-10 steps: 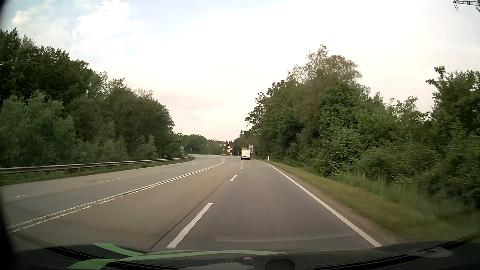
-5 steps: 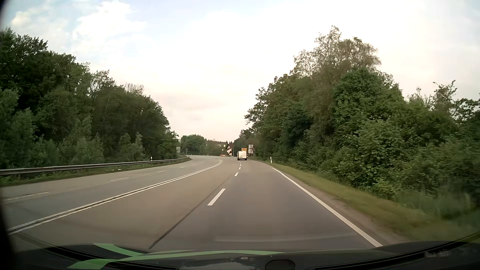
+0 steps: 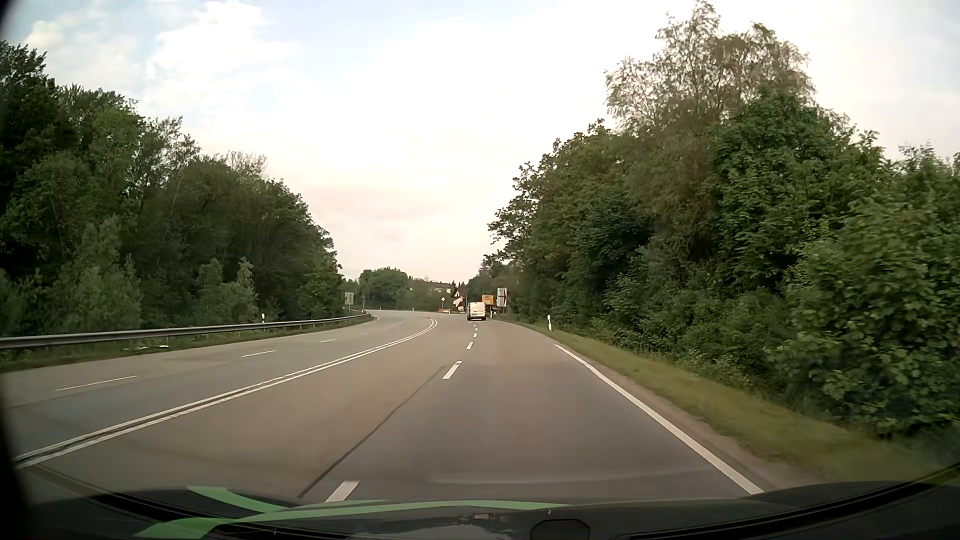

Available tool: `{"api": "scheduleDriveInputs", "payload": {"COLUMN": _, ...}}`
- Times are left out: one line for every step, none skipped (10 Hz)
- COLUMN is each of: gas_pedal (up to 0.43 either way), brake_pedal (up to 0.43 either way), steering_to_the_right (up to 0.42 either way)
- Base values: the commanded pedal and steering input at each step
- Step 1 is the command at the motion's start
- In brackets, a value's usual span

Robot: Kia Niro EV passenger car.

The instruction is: Follow the waypoints while adhering to traffic rules and regulations

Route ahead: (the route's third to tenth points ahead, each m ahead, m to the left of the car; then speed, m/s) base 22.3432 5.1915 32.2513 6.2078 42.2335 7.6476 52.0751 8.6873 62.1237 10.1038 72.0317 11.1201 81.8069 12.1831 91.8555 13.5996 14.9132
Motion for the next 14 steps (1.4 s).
{"api": "scheduleDriveInputs", "payload": {"gas_pedal": 0.177, "brake_pedal": 0.0, "steering_to_the_right": -0.002}}
{"api": "scheduleDriveInputs", "payload": {"gas_pedal": 0.177, "brake_pedal": 0.0, "steering_to_the_right": -0.003}}
{"api": "scheduleDriveInputs", "payload": {"gas_pedal": 0.177, "brake_pedal": 0.0, "steering_to_the_right": -0.006}}
{"api": "scheduleDriveInputs", "payload": {"gas_pedal": 0.169, "brake_pedal": 0.0, "steering_to_the_right": -0.009}}
{"api": "scheduleDriveInputs", "payload": {"gas_pedal": 0.157, "brake_pedal": 0.0, "steering_to_the_right": -0.009}}
{"api": "scheduleDriveInputs", "payload": {"gas_pedal": 0.13, "brake_pedal": 0.0, "steering_to_the_right": -0.009}}
{"api": "scheduleDriveInputs", "payload": {"gas_pedal": 0.11, "brake_pedal": 0.0, "steering_to_the_right": -0.009}}
{"api": "scheduleDriveInputs", "payload": {"gas_pedal": 0.087, "brake_pedal": 0.0, "steering_to_the_right": -0.009}}
{"api": "scheduleDriveInputs", "payload": {"gas_pedal": 0.087, "brake_pedal": 0.0, "steering_to_the_right": -0.009}}
{"api": "scheduleDriveInputs", "payload": {"gas_pedal": 0.087, "brake_pedal": 0.0, "steering_to_the_right": -0.009}}
{"api": "scheduleDriveInputs", "payload": {"gas_pedal": 0.087, "brake_pedal": 0.0, "steering_to_the_right": -0.009}}
{"api": "scheduleDriveInputs", "payload": {"gas_pedal": 0.087, "brake_pedal": 0.0, "steering_to_the_right": -0.009}}
{"api": "scheduleDriveInputs", "payload": {"gas_pedal": 0.087, "brake_pedal": 0.0, "steering_to_the_right": -0.009}}
{"api": "scheduleDriveInputs", "payload": {"gas_pedal": 0.087, "brake_pedal": 0.0, "steering_to_the_right": -0.009}}
